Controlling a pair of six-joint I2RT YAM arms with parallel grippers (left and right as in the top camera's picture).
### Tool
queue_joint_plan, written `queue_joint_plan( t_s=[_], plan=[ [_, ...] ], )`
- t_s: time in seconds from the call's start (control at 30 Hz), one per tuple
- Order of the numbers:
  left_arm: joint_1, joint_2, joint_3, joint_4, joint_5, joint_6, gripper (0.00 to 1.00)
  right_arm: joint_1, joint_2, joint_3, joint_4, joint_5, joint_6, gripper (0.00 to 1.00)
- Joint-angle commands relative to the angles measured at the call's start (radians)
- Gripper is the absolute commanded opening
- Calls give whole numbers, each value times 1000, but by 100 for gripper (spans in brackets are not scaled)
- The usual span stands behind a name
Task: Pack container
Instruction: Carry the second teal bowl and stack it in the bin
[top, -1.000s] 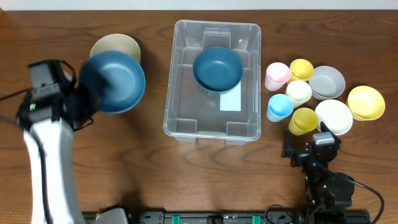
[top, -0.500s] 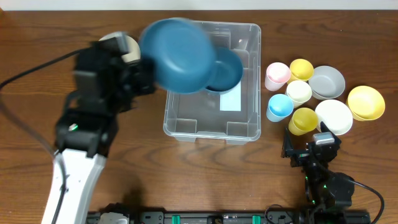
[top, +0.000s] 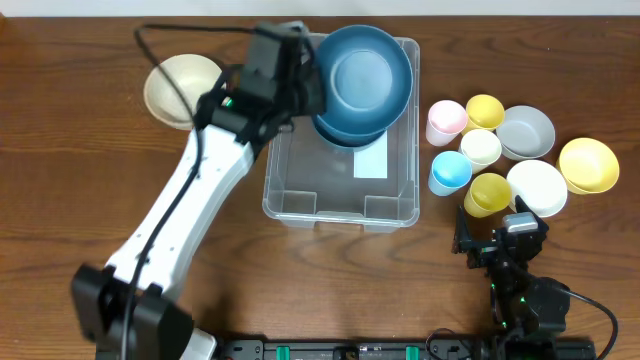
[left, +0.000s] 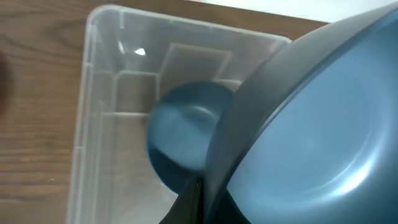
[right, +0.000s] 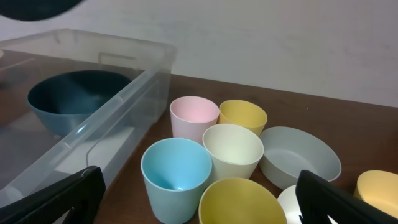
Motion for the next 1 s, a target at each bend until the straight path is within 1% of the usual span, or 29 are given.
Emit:
queue_joint_plan(
  t_s=[0.0,0.57,0.73,0.77,0.8,0.83,0.87,0.9,0.97],
  plan=[
    [-1,61,90,-23,-99,39,6,8,-3,-1,-4,0,-6,99],
    [-29,272,94,-11,-101,39,6,8,-3,-1,-4,0,-6,99],
    [-29,296,94,11,-107,39,6,8,-3,-1,-4,0,-6,99],
    [-29,295,94,11,-107,39,7,8,-3,-1,-4,0,-6,99],
    [-29,294,94,11,-107,39,15,8,-3,-1,-4,0,-6,99],
    [-29,294,94,10,-107,39,26,8,-3,-1,-4,0,-6,99],
    [-29,294,94,8,-107,39,34,8,-3,-1,-4,0,-6,99],
    [-29,294,94,2,-107,39,36,8,-3,-1,-4,0,-6,99],
    [-29,290,94,-6,-107,39,36,8,-3,-1,-4,0,-6,99]
  ],
)
